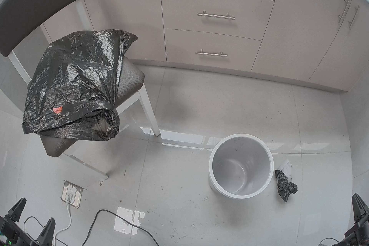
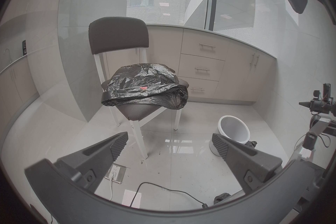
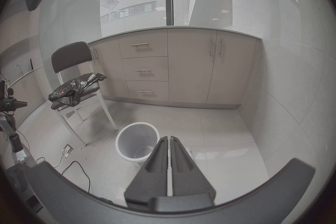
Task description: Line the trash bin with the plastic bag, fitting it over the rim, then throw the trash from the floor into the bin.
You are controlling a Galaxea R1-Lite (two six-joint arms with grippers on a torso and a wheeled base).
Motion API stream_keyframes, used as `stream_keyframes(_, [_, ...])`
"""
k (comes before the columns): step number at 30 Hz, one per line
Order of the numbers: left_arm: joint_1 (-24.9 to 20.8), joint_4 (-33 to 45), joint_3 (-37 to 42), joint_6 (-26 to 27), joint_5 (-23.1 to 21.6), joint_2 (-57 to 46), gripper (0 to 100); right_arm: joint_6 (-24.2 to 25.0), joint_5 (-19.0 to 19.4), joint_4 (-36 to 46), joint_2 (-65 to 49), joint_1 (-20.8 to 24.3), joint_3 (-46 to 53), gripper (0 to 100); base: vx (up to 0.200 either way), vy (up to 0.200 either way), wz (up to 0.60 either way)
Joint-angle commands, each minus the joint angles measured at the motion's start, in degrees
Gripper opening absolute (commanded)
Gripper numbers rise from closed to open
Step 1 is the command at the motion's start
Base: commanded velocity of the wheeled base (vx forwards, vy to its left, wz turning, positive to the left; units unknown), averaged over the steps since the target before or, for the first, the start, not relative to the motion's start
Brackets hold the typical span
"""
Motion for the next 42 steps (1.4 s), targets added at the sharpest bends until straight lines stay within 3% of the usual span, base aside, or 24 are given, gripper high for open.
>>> stream_keyframes(1, [-0.07,-0.08,0.99,-0.19,0.25,-0.13,100,-0.14,-0.11,-0.04,-0.93,-0.05,0.84,0,0.0,0.0,0.0])
stream_keyframes(3, [-0.07,-0.34,0.99,-0.19,0.25,-0.13,100,-0.22,-0.11,-0.04,-0.93,-0.05,0.84,0,0.0,0.0,0.0])
stream_keyframes(6, [-0.42,-1.66,-9.3,-2.74,0.34,1.89,100,-1.28,-0.11,-0.22,-0.93,-0.05,0.84,0,0.0,0.0,0.0])
stream_keyframes(10, [-0.51,0.8,-17.73,-0.28,-0.27,7.87,100,-1.28,-0.11,-0.31,-0.93,-0.05,0.84,0,0.0,0.0,0.0])
stream_keyframes(15, [-0.51,0.62,-18.26,0.07,-1.94,11.56,100,-0.75,-0.11,-1.19,-0.93,-0.05,-0.13,0,0.0,0.0,0.0])
stream_keyframes(18, [-0.51,0.53,-18.0,-0.37,-3.88,13.49,100,14.98,-1.08,-3.56,10.41,0.74,-19.29,0,0.0,0.0,0.0])
stream_keyframes(19, [-0.51,0.53,-18.0,-0.37,-3.88,13.49,100,14.98,-1.08,-3.56,10.41,0.74,-19.29,0,0.0,0.0,0.0])
stream_keyframes(20, [-0.69,0.53,-18.08,-0.1,-5.28,14.99,100,16.21,-0.29,-3.56,17.71,0.57,-27.11,0,0.0,0.0,0.0])
stream_keyframes(23, [-1.21,0.53,-18.35,0.6,-9.15,19.29,100,9.88,3.14,-4.0,25.62,2.33,-30.45,0,0.0,0.0,0.0])
stream_keyframes(26, [-1.12,0.27,-18.7,1.3,-9.68,22.98,100,9.44,5.16,-4.53,29.75,3.56,-30.63,0,0.0,0.0,0.0])
stream_keyframes(27, [-1.21,-0.26,-20.02,6.05,-9.68,29.49,100,9.88,7.45,-7.51,37.22,6.46,-30.45,0,0.0,0.0,0.0])
stream_keyframes(28, [-1.21,-0.34,-20.28,6.84,-9.68,30.28,100,9.97,7.54,-8.22,38.18,6.9,-30.37,0,0.0,0.0,0.0])
stream_keyframes(29, [-1.21,-0.96,-21.51,12.91,-9.59,35.82,100,11.9,7.54,-13.75,44.07,9.97,-29.57,0,0.0,0.0,0.0])
stream_keyframes(30, [-1.3,-1.22,-21.78,13.87,-9.59,36.78,100,12.43,7.54,-14.81,45.04,10.41,-29.31,0,0.0,0.0,0.0])
stream_keyframes(33, [-2.79,-4.74,-24.76,24.68,-9.33,48.47,100,17.53,6.75,-29.22,55.5,14.98,-26.76,0,0.0,0.0,0.0])
stream_keyframes(40, [-3.59,-13.26,-29.69,40.77,-8.53,64.29,100,18.94,1.91,-41.7,65.61,17.71,-22.37,0,0.0,0.0,0.0])
stream_keyframes(41, [-3.76,-16.34,-31.0,45.16,-7.48,68.16,100,19.02,1.21,-43.37,66.93,17.88,-21.75,0,0.0,0.0,0.0])
stream_keyframes(42, [-3.76,-16.34,-31.0,45.16,-7.48,68.16,100,19.02,1.21,-43.37,66.93,17.88,-21.75,0,0.0,0.0,0.0])
